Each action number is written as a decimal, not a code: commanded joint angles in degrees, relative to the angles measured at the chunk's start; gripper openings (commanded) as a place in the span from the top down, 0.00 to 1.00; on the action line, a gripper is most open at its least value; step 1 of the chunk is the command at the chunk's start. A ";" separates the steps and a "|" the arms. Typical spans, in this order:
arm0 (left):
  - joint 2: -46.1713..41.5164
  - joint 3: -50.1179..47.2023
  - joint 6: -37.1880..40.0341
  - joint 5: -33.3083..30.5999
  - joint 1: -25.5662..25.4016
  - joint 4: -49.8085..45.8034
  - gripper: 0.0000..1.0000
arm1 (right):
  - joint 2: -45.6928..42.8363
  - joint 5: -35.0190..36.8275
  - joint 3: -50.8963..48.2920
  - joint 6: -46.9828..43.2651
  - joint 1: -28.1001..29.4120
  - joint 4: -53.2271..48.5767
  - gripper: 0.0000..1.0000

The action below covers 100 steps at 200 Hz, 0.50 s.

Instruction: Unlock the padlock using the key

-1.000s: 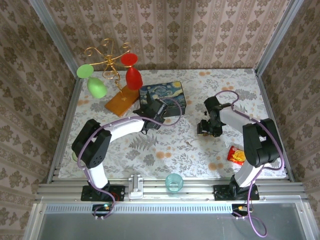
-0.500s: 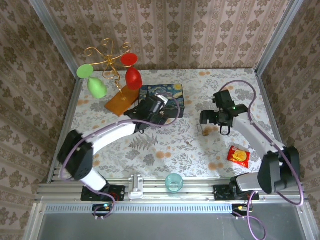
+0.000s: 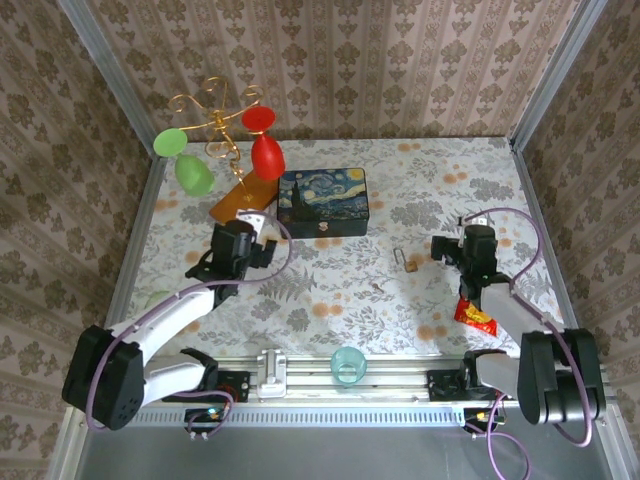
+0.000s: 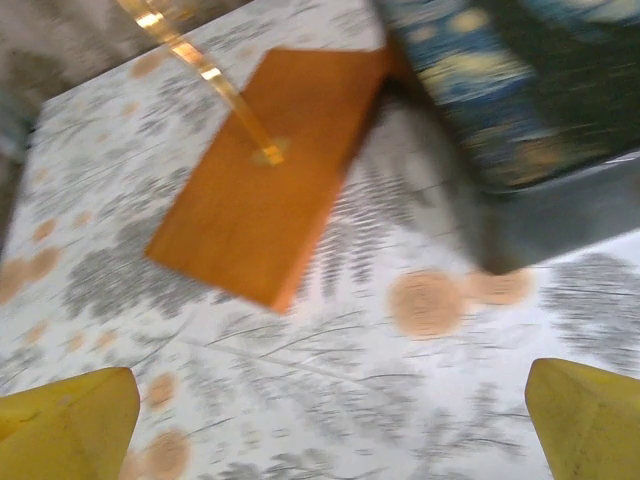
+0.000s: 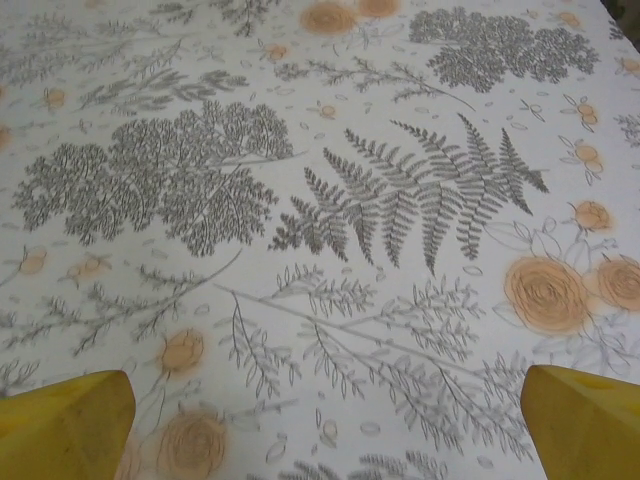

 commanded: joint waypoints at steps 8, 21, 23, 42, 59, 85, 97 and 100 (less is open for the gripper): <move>-0.02 -5.07 1.93 0.06 9.10 15.05 0.00 | 5.99 -2.06 -1.52 0.56 -0.10 22.19 0.00; 2.88 -6.48 2.44 2.96 12.41 18.97 0.00 | 8.61 -1.10 -1.79 -0.39 -0.08 25.62 0.00; 3.46 -6.78 2.63 3.12 12.80 19.93 0.00 | 9.07 -1.03 -1.98 -0.45 -0.08 26.39 0.00; 9.17 -10.69 1.22 9.15 17.83 31.39 0.00 | 13.74 -1.93 -2.24 0.34 -0.43 31.20 0.00; 11.01 -10.33 1.00 11.45 19.77 33.37 0.00 | 18.13 -3.20 -2.01 0.05 -0.43 34.55 0.00; 14.00 -9.10 0.88 16.98 23.04 36.88 0.00 | 19.59 -4.19 -1.46 -0.91 -0.01 35.12 0.00; 15.19 -8.59 0.40 20.44 25.12 36.91 0.00 | 19.32 -4.14 -1.43 -0.86 -0.08 34.32 0.00; 16.09 -9.26 0.47 21.27 25.56 39.47 0.00 | 19.30 -4.17 -1.45 -0.91 -0.08 34.57 0.00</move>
